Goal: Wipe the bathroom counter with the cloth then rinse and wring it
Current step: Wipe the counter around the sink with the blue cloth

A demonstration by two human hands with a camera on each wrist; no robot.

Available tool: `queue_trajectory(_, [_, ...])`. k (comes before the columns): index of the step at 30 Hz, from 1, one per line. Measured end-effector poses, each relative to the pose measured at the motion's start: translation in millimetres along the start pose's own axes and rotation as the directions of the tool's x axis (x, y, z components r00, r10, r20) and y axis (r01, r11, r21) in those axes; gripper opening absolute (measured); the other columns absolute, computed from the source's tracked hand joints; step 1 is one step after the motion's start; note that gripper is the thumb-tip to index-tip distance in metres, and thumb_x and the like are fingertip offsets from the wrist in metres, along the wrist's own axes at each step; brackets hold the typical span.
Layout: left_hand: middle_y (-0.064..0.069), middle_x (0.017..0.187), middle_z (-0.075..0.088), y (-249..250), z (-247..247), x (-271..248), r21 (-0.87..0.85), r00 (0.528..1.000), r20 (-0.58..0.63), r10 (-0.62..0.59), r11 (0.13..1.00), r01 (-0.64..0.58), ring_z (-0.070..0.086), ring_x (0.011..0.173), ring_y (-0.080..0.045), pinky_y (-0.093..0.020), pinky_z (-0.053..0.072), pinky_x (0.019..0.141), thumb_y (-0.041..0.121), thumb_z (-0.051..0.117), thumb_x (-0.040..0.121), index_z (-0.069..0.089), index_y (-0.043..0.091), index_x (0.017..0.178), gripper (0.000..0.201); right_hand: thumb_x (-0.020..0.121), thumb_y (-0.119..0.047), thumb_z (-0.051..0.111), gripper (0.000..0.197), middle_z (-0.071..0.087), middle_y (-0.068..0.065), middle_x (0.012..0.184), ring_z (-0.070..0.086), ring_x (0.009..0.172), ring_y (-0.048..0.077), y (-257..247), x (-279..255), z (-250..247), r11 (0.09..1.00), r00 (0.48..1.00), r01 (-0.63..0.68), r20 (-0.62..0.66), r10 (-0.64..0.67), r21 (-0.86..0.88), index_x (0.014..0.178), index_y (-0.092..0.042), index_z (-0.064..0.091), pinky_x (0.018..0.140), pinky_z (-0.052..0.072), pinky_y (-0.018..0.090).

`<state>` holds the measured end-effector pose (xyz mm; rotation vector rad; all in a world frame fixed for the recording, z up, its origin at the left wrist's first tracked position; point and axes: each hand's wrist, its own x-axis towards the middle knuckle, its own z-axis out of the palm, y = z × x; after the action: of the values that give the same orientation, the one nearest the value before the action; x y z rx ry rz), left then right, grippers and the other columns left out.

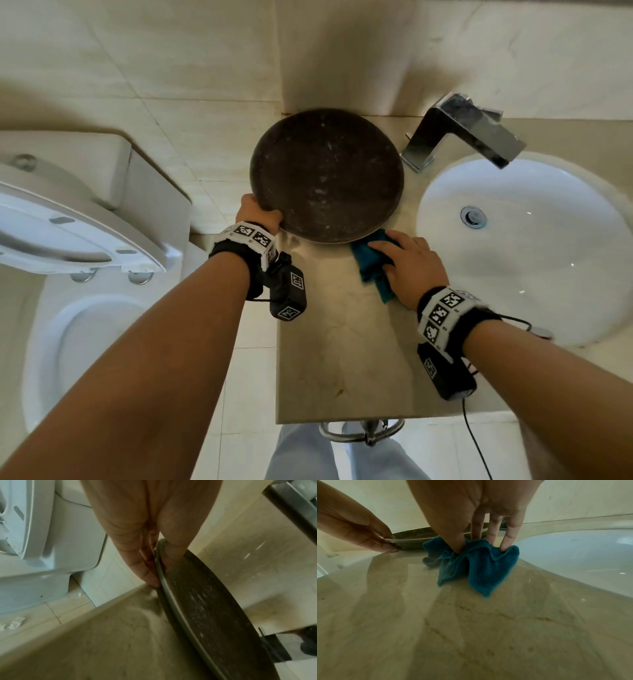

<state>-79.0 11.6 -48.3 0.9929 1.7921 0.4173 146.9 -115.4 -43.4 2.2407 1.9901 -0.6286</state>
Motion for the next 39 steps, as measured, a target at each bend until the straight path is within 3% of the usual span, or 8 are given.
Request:
queue_trajectory(4, [-0.012, 0.108, 0.053, 4.5, -3.0, -1.4, -0.155, 0.997, 0.028, -0.066, 0.985, 0.07, 0.06, 0.098, -0.038, -0.049, 0.053, 0.086, 0.0, 0.054, 0.084, 0.037, 0.015, 0.128, 0.049, 0.091, -0.019, 0.048, 0.048, 0.03, -0.003, 0.15, 0.03, 0.132, 0.026, 0.4, 1.7, -2.5, 1.0, 1.0, -0.003, 0.018, 0.002, 0.021, 0.135, -0.037, 0.042, 0.104, 0.037, 0.04])
queue_trajectory(9, [-0.013, 0.109, 0.047, 10.4, -10.2, -7.6, -0.218, 1.0, 0.009, -0.015, 0.976, 0.017, 0.058, 0.096, -0.04, -0.053, 0.055, 0.08, 0.001, 0.04, 0.09, 0.033, 0.014, 0.128, 0.042, 0.092, -0.018, 0.047, 0.049, 0.028, -0.003, 0.152, 0.029, 0.134, 0.025, 0.9, -0.4, -2.0, 0.999, 1.0, 0.002, 0.026, -0.003, 0.036, 0.137, -0.036, 0.04, 0.108, 0.034, 0.04])
queue_trajectory(15, [-0.02, 0.132, 0.042, 2.6, -26.6, -11.0, -0.277, 1.0, 0.011, -0.02, 0.961, 0.023, 0.051, 0.111, -0.046, -0.055, 0.053, 0.079, -0.005, 0.037, 0.091, 0.032, 0.017, 0.135, 0.05, 0.092, -0.017, 0.046, 0.052, 0.022, -0.004, 0.155, 0.024, 0.139, 0.025, -2.3, -2.9, -1.8, 0.999, 0.999, -0.011, 0.037, 0.01, 0.038, 0.14, -0.035, 0.036, 0.109, 0.033, 0.04])
queue_trajectory(20, [-0.02, 0.136, 0.04, -6.2, -30.0, -19.5, -0.366, 0.999, 0.022, -0.037, 0.93, 0.042, 0.049, 0.116, -0.043, -0.049, 0.053, 0.075, -0.008, 0.038, 0.091, 0.031, 0.018, 0.137, 0.054, 0.091, -0.018, 0.047, 0.054, 0.018, -0.002, 0.156, 0.022, 0.141, 0.025, -2.2, -3.9, -2.0, 0.997, 0.998, 0.0, 0.066, -0.005, 0.08, 0.142, -0.032, 0.034, 0.113, 0.027, 0.039])
queue_trajectory(25, [-0.021, 0.136, 0.04, -8.5, -42.0, -29.5, -0.381, 0.999, 0.01, -0.042, 0.923, 0.042, 0.048, 0.117, -0.043, -0.04, 0.052, 0.059, -0.007, 0.039, 0.092, 0.03, 0.018, 0.138, 0.053, 0.094, -0.037, 0.048, 0.055, 0.009, -0.001, 0.158, 0.01, 0.145, 0.022, 2.2, -7.8, -2.2, 0.983, 0.988, -0.008, 0.151, -0.021, 0.185, 0.145, -0.03, 0.029, 0.119, 0.013, 0.037])
queue_trajectory(32, [-0.019, 0.139, 0.039, -15.3, -70.2, -33.4, -0.377, 0.994, -0.075, -0.078, 0.925, 0.044, 0.047, 0.121, -0.042, -0.044, 0.05, 0.072, -0.004, 0.038, 0.094, 0.03, 0.017, 0.139, 0.05, 0.1, -0.037, 0.031, 0.059, -0.015, 0.008, 0.157, -0.012, 0.144, 0.032, -19.2, 6.0, -8.8, 1.0, 0.934, 0.003, 0.356, -0.005, 0.008, 0.151, -0.023, 0.002, 0.117, 0.0, 0.041])
queue_trajectory(36, [-0.015, 0.135, 0.042, -19.0, -83.6, -33.9, -0.408, 0.989, -0.109, -0.099, 0.912, 0.046, 0.05, 0.115, -0.037, -0.044, 0.053, 0.078, -0.003, 0.04, 0.094, 0.029, 0.017, 0.14, 0.051, 0.101, -0.036, 0.027, 0.057, -0.018, 0.007, 0.157, -0.017, 0.143, 0.032, -32.8, 13.5, -1.7, 0.998, 0.925, 0.065, 0.375, -0.06, -0.001, 0.15, -0.024, 0.0, 0.118, 0.0, 0.044])
queue_trajectory(39, [-0.009, 0.13, 0.044, -20.3, -91.3, -34.9, -0.365, 0.987, -0.143, -0.066, 0.931, 0.01, 0.051, 0.111, -0.03, -0.032, 0.05, 0.071, -0.002, 0.042, 0.094, 0.026, 0.014, 0.142, 0.053, 0.101, -0.036, 0.026, 0.057, -0.02, 0.003, 0.156, -0.019, 0.143, 0.031, -37.5, 15.8, 0.8, 0.996, 0.923, 0.089, 0.377, -0.076, -0.016, 0.15, -0.029, -0.002, 0.116, -0.001, 0.047])
